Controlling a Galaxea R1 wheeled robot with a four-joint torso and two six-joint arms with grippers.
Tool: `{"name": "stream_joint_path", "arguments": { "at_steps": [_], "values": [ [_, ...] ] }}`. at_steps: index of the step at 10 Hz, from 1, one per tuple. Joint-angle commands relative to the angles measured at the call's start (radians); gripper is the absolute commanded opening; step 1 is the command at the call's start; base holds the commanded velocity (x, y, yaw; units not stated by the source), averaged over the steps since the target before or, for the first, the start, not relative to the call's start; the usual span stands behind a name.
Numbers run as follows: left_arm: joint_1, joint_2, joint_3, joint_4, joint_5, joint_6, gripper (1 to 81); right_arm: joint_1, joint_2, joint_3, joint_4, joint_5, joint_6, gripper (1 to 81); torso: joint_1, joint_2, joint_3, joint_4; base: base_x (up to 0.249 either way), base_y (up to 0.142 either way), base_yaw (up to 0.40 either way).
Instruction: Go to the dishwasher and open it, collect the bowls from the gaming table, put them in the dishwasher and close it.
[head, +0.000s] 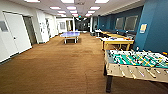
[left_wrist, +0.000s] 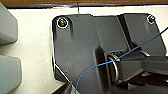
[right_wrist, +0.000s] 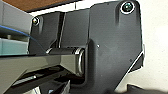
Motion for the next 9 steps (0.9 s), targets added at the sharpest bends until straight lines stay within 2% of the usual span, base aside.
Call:
{"name": "stream_joint_path", "arguments": {
  "at_steps": [1,9],
  "values": [
    [-0.062,-0.011,-0.006,-0.004,0.042,0.001,81.1,0.063,-0.006,0.002,-0.006,-0.048,-0.004,81.1,0.002,0.0,0.0,0.0,0.096,0.0,0.0],
    [-0.062,-0.01,-0.006,-0.003,0.042,0.002,81.1,0.063,-0.006,-0.001,-0.006,-0.048,-0.003,81.1,0.003,0.001,0.0,0.0,0.13,0.0,0.0]
  ]
}}
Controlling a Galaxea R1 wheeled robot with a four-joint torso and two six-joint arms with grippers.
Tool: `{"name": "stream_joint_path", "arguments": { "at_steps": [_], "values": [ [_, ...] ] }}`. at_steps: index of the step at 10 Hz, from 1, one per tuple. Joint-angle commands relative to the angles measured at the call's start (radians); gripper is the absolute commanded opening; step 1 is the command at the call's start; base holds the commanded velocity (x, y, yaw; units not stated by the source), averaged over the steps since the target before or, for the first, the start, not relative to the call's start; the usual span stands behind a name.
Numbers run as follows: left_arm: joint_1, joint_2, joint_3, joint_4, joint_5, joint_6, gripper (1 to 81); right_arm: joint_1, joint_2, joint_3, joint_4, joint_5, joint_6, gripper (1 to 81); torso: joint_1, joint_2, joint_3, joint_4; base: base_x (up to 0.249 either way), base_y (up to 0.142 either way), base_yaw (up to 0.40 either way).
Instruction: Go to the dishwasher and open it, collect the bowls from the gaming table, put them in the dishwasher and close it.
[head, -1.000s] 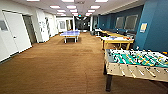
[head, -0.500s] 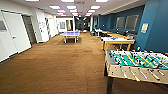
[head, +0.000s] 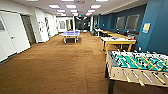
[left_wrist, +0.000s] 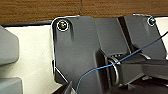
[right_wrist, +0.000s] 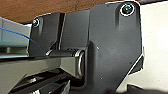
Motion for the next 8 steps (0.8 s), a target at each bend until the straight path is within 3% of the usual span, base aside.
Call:
{"name": "stream_joint_path", "arguments": {
  "at_steps": [1,8],
  "values": [
    [-0.046,-0.008,-0.005,-0.003,0.045,0.002,81.1,0.049,-0.006,-0.002,-0.006,-0.053,-0.003,81.1,0.0,0.0,0.0,0.0,0.142,0.0,0.0],
    [-0.046,-0.009,-0.005,-0.003,0.041,0.002,81.1,0.047,-0.002,-0.003,-0.005,-0.053,-0.003,81.1,0.001,0.0,0.0,0.0,0.144,0.0,0.0]
  ]
}}
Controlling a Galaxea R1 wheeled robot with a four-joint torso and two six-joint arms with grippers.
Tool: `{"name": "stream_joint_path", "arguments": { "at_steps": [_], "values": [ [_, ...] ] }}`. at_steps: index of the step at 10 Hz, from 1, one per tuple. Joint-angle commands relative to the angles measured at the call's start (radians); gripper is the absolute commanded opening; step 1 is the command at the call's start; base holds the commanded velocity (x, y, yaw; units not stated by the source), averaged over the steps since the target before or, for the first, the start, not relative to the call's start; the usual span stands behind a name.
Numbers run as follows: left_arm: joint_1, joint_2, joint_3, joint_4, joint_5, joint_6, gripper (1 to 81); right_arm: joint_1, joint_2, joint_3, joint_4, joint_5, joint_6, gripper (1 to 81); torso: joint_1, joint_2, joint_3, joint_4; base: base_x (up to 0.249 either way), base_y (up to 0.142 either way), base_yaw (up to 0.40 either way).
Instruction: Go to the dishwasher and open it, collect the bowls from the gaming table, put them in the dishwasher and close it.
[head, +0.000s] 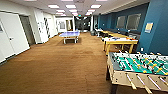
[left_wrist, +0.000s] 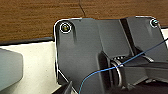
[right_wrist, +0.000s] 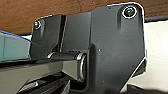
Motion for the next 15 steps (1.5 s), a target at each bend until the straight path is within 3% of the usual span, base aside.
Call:
{"name": "stream_joint_path", "arguments": {
  "at_steps": [1,15],
  "values": [
    [-0.039,-0.011,0.0,-0.003,0.045,0.002,81.1,0.04,-0.004,0.0,-0.007,-0.057,-0.003,81.1,0.0,0.0,0.0,0.0,0.148,0.0,0.0],
    [-0.036,-0.009,0.0,-0.003,0.045,0.001,81.1,0.03,-0.001,-0.003,-0.003,-0.055,-0.003,81.1,-0.002,-0.001,0.0,0.0,0.176,0.0,0.0]
  ]
}}
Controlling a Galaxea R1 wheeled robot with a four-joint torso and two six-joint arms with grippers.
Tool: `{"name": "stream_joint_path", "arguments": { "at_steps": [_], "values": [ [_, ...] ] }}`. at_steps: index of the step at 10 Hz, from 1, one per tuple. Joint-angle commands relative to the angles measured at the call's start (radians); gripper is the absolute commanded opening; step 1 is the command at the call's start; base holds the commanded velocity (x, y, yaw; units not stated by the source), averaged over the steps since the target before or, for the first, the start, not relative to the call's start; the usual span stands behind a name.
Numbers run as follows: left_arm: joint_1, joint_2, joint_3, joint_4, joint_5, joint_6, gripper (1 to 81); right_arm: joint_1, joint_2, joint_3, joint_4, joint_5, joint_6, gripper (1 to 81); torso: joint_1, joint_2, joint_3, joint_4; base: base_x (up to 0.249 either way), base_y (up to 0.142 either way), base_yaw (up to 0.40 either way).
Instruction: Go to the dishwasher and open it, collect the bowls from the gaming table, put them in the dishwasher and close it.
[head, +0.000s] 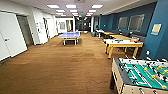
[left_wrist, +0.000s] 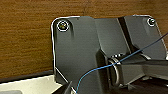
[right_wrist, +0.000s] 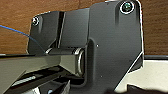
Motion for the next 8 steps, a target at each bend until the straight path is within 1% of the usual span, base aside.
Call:
{"name": "stream_joint_path", "arguments": {
  "at_steps": [1,8],
  "values": [
    [-0.044,-0.008,-0.002,-0.002,0.048,0.0,81.1,0.048,-0.005,0.002,-0.003,-0.054,-0.003,81.1,0.0,0.0,0.0,0.0,0.218,0.0,0.0],
    [-0.044,-0.004,-0.002,-0.002,0.048,0.0,81.1,0.046,0.0,0.002,-0.006,-0.054,-0.003,81.1,0.0,0.0,0.0,0.0,0.224,0.0,0.0]
  ]
}}
